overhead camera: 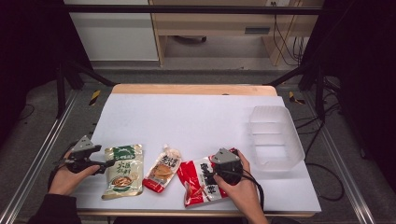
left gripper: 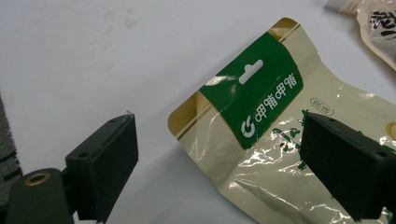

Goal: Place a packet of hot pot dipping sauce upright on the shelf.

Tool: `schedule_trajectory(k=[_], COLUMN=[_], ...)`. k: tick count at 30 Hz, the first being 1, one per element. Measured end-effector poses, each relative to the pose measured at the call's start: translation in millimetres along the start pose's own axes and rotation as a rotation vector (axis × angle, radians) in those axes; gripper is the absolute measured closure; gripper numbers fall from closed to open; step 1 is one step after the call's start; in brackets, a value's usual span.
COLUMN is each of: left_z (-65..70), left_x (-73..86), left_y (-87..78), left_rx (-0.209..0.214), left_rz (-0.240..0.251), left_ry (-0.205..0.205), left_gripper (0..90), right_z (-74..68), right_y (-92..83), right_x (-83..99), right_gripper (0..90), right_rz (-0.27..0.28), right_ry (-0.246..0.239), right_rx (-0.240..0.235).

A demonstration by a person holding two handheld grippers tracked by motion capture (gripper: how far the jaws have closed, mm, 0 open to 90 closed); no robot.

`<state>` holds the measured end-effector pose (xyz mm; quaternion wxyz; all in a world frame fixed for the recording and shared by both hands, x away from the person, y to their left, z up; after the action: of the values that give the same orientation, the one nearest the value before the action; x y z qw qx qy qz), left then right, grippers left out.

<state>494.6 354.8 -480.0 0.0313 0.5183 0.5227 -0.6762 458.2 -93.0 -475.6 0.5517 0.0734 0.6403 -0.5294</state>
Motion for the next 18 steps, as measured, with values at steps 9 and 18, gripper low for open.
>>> schedule_trajectory(k=[9, 18], left_z=[1.6, 6.7], left_x=[-6.6, -5.2], left_y=[19.1, -1.7], left_rx=[0.040, 0.096], left_rz=[-0.053, 0.002], left_ry=[0.002, -0.010], left_gripper=[14.4, 27.0], right_z=[-1.4, -0.7], right_y=[0.3, 1.2], right_x=[0.4, -0.4], right_gripper=[12.8, 12.6], right_rz=[-0.007, -0.008], right_ry=[-0.002, 0.011], right_rx=[-0.011, -0.033])
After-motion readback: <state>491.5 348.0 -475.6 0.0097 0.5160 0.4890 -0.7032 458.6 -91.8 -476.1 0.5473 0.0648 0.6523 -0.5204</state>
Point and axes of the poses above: each handheld gripper's, and its own axes: y roughly forward along the jaws, x roughly out of its underside, z roughly to its right, the point moved 3 cm from there along y, roughly forward along the jaws, and after that the axes turned 4 degrees about y, right-handed, at the moved point
